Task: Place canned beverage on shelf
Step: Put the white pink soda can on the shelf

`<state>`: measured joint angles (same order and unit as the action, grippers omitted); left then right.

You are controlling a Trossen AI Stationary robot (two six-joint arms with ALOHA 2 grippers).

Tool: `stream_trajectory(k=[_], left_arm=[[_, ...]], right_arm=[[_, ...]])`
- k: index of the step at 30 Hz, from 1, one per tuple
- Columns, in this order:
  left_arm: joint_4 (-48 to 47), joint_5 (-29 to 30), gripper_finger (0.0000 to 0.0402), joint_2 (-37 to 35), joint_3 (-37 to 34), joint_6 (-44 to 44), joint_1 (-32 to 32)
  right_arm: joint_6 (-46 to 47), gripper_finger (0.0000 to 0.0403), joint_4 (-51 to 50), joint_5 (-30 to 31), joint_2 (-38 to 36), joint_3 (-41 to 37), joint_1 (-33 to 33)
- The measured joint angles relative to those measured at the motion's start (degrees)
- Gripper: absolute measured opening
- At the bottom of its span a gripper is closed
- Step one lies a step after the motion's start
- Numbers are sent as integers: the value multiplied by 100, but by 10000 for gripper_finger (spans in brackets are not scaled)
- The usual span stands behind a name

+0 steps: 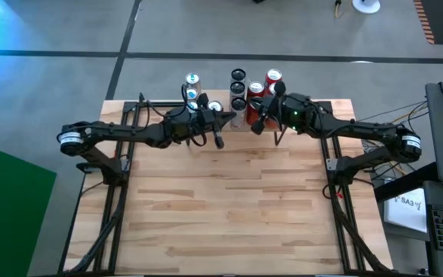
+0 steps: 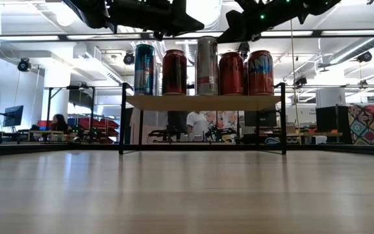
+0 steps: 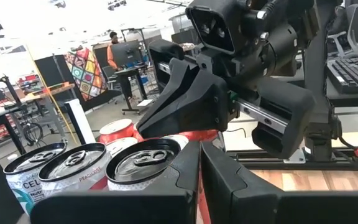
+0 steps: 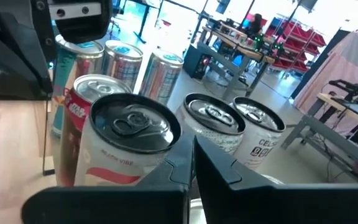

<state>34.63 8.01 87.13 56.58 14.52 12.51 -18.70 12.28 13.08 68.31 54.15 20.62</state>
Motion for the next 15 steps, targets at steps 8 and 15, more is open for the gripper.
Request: stream_trajectory(k=[8, 15], left_arm=[[248, 163, 0, 4, 0, -15, 4], [352, 203, 0, 11, 0, -130, 145]], right_arm=[[7, 9, -107, -28, -6, 172, 0], [112, 9, -268, -117, -2, 195, 2]])
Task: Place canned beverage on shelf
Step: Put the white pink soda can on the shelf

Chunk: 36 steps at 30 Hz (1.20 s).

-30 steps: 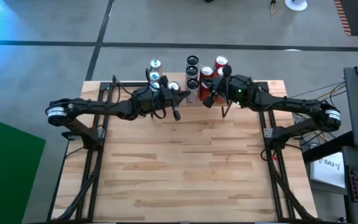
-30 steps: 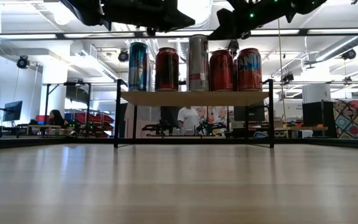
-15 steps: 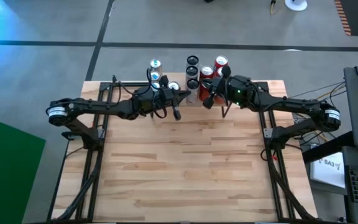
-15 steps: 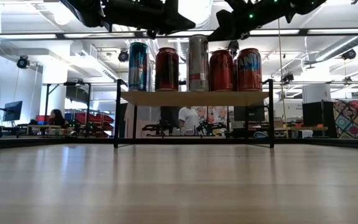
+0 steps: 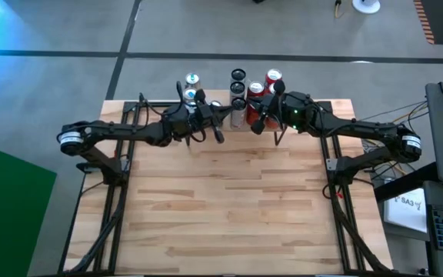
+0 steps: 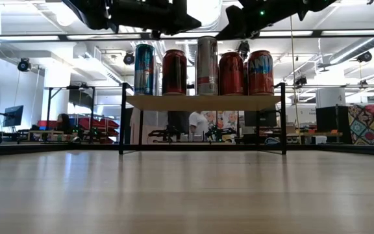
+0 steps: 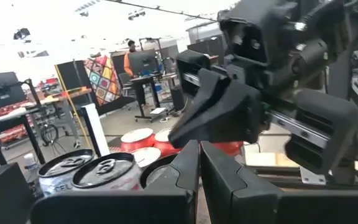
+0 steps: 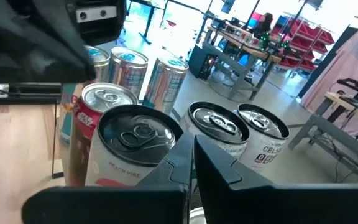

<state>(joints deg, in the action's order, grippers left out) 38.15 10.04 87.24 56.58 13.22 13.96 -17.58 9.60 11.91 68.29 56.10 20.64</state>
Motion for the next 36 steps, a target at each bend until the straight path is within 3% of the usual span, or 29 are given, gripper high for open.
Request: stream_trajectory(k=[11, 36], left_arm=[[330, -4, 0, 265, 0, -42, 41], [127, 160, 0, 262, -2, -47, 54]], right_arm=[[-2, 9, -43, 8, 2, 0, 0], [94, 9, -227, -34, 2, -2, -92]])
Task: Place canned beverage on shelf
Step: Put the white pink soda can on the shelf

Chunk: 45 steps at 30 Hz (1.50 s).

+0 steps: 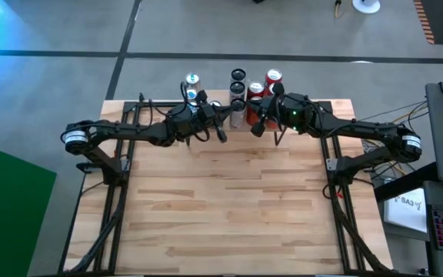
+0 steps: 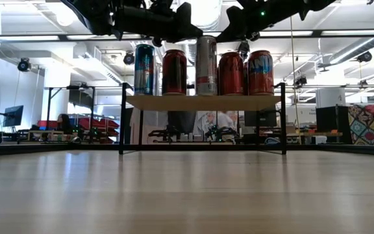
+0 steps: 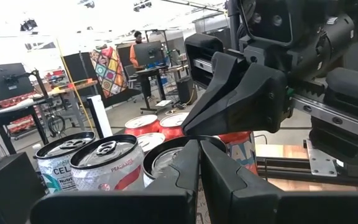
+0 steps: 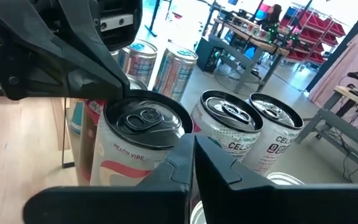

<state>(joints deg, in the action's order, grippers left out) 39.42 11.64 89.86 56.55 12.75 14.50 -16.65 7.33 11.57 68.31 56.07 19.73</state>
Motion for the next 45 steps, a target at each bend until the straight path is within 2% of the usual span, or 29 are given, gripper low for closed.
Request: stream_trajectory(k=[17, 26, 45], left_arm=[[-7, 2, 0, -2, 0, 0, 2], [0, 4, 0, -11, 0, -24, 2], [-26, 0, 0, -39, 0, -40, -38]], right_arm=[[9, 9, -195, -38, -149, -7, -37], [103, 9, -288, -403, -151, -7, -75], [29, 9, -280, -386, -317, -7, -98]])
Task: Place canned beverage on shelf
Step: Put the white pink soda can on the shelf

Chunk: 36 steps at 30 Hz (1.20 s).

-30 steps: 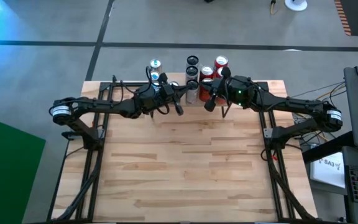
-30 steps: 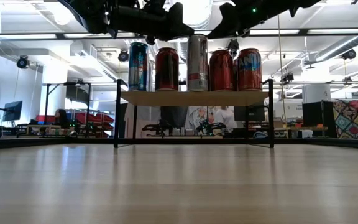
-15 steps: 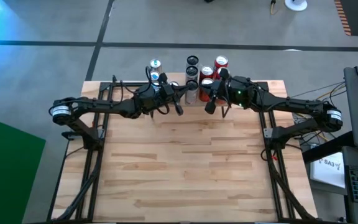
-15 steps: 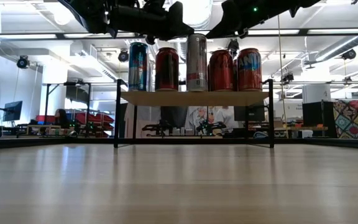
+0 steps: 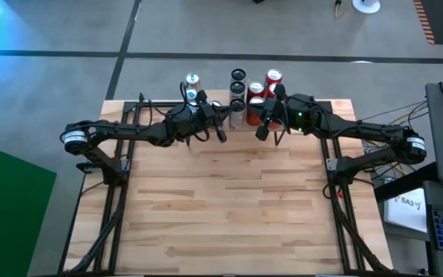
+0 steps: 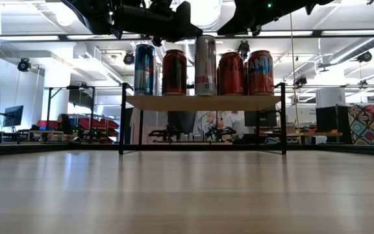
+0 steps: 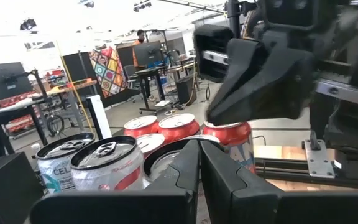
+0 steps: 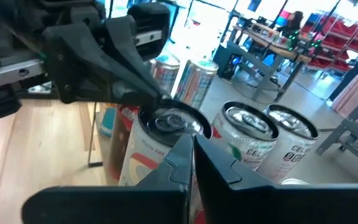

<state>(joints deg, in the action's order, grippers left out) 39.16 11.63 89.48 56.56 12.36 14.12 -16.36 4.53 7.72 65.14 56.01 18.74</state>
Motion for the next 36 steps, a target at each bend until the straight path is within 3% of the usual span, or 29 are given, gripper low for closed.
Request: stream_trajectory(k=[17, 36], left_arm=[[-900, -17, 0, -337, 0, 20, -259], [-834, 0, 0, -171, 0, 20, -229]], right_arm=[[-476, 9, -9, 339, 514, 473, 2], [-425, 9, -258, 432, 487, 461, 2]])
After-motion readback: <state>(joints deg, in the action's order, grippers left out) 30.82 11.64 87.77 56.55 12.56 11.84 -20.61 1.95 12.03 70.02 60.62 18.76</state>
